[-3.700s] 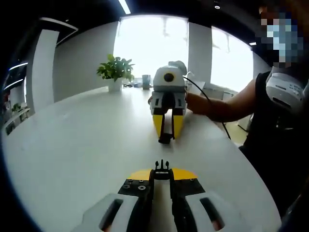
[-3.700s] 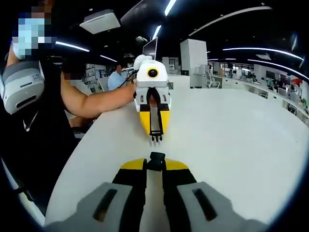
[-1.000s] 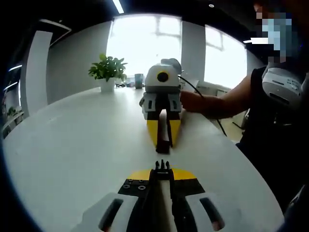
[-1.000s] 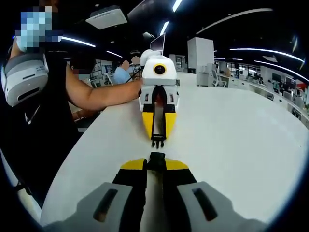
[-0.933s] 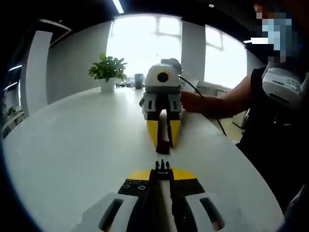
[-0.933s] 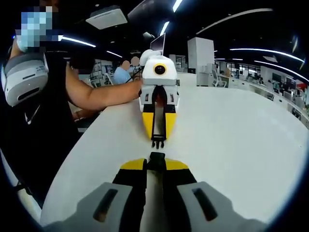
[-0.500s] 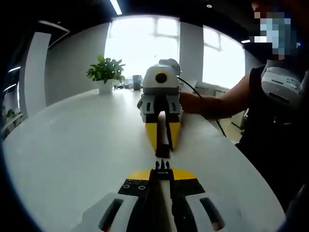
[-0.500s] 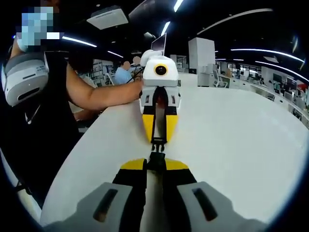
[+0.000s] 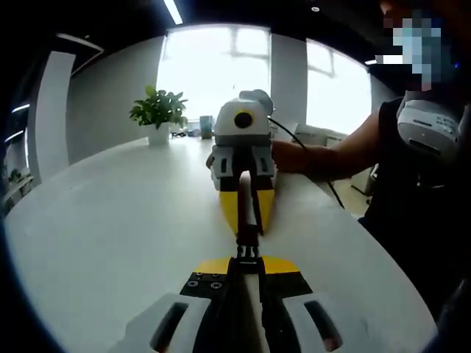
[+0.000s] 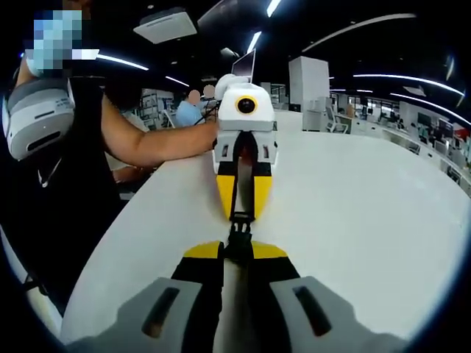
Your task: Snap the two parts of the plastic buckle together until the buckle closes and remains connected.
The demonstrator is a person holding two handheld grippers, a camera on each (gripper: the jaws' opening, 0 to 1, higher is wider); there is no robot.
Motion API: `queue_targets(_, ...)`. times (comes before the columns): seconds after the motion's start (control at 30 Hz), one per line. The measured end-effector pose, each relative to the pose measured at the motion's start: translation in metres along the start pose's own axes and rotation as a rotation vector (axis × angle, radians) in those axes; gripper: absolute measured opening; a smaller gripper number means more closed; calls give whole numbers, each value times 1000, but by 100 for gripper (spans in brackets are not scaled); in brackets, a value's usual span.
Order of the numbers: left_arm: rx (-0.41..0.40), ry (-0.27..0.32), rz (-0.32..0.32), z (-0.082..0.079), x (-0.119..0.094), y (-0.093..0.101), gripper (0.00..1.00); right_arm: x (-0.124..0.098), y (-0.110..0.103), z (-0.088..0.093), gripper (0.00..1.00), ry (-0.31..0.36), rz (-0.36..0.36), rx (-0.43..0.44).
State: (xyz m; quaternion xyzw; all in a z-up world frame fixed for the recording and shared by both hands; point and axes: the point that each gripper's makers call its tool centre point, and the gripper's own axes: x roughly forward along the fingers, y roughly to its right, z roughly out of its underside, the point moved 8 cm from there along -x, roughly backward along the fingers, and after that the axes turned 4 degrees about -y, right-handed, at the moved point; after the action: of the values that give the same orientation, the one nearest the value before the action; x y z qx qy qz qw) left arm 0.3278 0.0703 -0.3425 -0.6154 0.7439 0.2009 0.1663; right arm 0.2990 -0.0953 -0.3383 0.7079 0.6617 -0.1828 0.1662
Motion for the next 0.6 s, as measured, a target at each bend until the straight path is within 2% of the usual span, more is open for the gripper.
queue_targets(0.6,9,5,3,-1,2,3,11,3,-2,-1,11,3,-2,-10)
